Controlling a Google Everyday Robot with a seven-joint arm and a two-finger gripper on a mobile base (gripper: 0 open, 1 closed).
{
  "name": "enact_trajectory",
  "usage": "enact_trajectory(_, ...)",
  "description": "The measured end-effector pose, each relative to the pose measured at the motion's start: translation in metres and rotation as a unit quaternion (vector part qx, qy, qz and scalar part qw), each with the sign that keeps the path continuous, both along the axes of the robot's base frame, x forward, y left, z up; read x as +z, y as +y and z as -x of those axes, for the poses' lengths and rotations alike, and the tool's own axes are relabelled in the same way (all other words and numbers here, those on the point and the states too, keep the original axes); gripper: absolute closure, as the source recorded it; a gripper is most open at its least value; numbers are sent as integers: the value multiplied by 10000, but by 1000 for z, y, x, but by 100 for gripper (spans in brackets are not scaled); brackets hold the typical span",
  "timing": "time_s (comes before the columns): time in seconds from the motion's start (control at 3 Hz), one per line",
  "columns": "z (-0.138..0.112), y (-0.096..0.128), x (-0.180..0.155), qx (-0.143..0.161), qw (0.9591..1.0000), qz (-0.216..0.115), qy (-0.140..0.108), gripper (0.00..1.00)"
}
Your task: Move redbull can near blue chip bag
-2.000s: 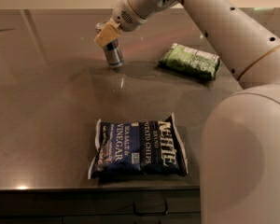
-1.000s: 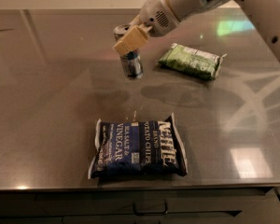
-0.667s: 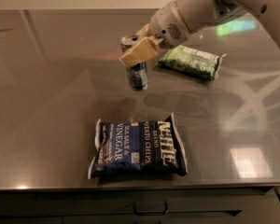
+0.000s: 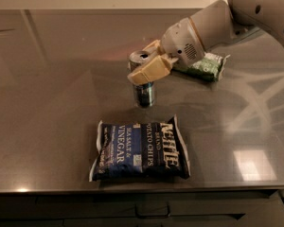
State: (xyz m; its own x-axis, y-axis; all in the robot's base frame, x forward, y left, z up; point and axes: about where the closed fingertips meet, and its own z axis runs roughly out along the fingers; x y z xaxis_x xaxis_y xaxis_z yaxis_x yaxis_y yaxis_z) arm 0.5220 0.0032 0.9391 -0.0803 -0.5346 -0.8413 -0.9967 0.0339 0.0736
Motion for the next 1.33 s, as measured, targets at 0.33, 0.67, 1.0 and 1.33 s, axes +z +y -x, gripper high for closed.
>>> enact_trajectory(0.33,12,-1,-4,215,9997,-120,-70,100)
enact_trajectory(0.67,18,-1,-11,349,9993,-123,-109,83)
enact_trajectory(1.0,21,-2,-19,424,9990,-127,-90,61)
enact_trajectory(1.33,23,-4,-26,470,9988,-134,-75,37)
